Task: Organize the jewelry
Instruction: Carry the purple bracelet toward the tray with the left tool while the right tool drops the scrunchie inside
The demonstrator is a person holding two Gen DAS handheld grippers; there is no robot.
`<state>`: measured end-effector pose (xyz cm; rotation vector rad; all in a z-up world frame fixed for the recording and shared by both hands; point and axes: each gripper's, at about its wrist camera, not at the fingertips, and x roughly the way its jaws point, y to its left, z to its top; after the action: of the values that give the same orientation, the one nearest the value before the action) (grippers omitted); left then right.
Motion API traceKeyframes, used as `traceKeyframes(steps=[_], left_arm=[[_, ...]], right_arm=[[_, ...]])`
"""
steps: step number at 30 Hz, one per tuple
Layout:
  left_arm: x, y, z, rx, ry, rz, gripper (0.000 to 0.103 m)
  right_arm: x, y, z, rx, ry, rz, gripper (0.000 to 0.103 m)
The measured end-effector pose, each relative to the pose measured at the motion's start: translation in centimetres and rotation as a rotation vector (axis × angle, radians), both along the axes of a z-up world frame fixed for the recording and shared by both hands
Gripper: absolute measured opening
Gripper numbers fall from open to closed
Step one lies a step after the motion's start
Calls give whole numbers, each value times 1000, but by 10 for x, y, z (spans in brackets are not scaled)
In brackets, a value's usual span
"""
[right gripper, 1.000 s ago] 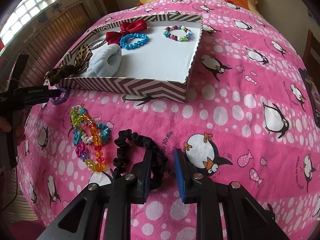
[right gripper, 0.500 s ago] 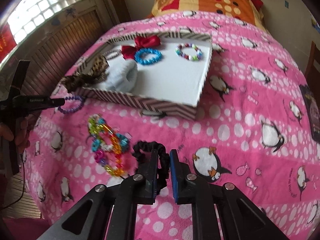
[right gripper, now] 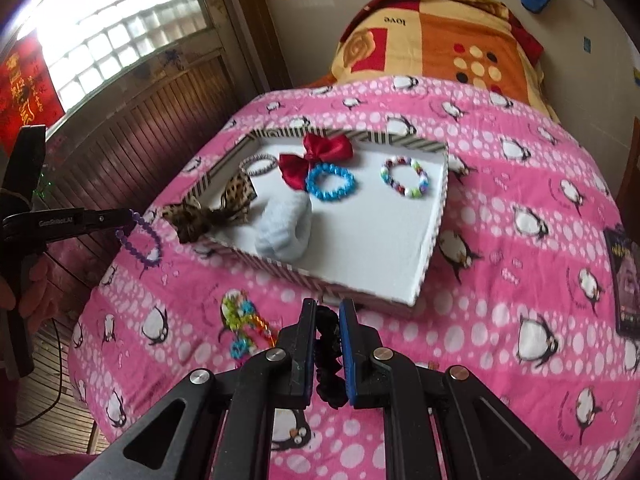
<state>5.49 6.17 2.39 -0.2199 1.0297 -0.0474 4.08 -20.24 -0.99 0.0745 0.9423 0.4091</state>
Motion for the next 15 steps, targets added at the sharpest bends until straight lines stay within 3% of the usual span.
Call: traceKeyframes(steps=[8,15], left_arm=[[26,-37,12,44,-33,-85,8],[59,-65,3,79,-24,-146,8]], right_arm=[[26,-4,15,9,-25,-32,11],[55,-9,6,37,8,-77,11]])
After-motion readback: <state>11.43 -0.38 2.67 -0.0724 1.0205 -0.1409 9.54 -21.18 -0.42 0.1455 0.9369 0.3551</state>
